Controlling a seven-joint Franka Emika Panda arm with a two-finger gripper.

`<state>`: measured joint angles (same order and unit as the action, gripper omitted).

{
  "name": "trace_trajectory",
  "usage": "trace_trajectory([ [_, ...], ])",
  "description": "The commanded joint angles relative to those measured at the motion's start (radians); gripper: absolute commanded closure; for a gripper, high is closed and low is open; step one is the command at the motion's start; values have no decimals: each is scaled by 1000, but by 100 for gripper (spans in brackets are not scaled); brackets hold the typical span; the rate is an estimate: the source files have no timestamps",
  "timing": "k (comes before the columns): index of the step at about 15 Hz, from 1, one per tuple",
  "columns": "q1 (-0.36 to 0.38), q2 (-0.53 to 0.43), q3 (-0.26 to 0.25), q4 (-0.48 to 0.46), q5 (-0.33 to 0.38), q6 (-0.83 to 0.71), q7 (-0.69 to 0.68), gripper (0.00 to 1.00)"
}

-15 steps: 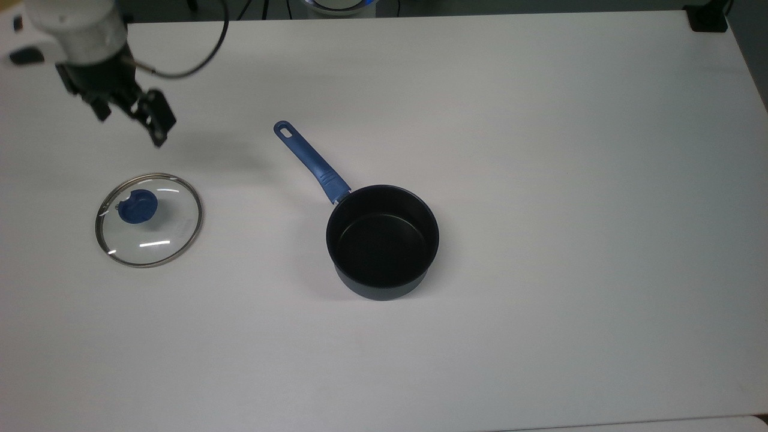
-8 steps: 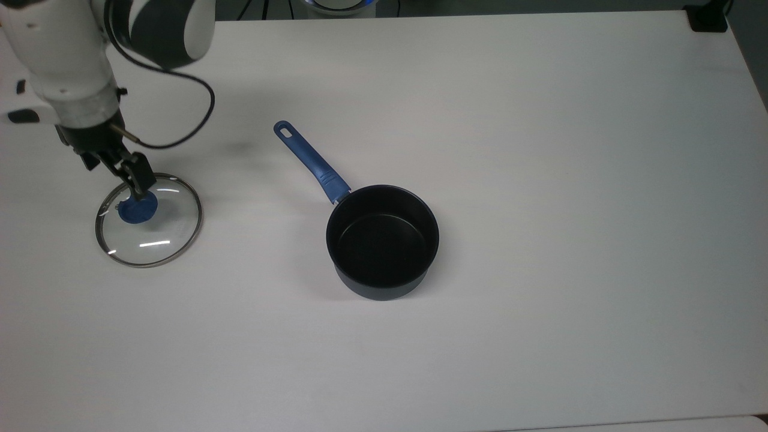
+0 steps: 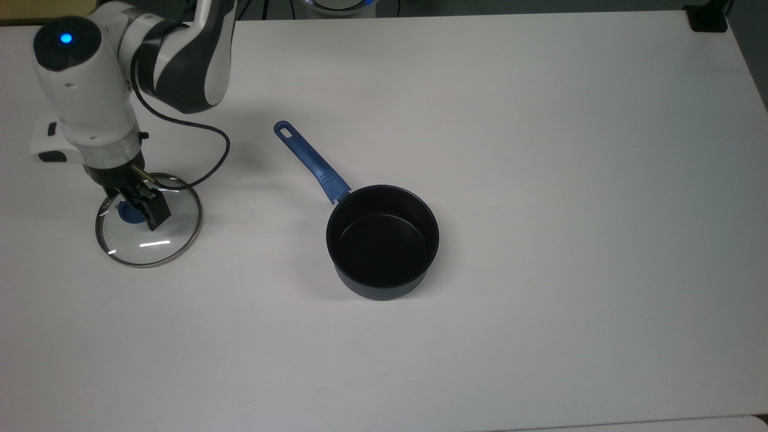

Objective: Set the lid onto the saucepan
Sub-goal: 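Close the gripper on the blue knob and lift the glass lid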

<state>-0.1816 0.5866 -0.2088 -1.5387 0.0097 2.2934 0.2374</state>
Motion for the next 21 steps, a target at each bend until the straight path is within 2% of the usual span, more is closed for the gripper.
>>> trace_trajectory([
  [1,7,12,-1,12,-17,24,28,9],
  [6,7,9,-1,12,-14,24,28,37],
  [8,7,5,-1,12,-13,24,28,44],
  [15,4,-48,-3,18,-10,5,22,48],
  [21,-2,-99,-18,112,-11,-225,-42,48],
])
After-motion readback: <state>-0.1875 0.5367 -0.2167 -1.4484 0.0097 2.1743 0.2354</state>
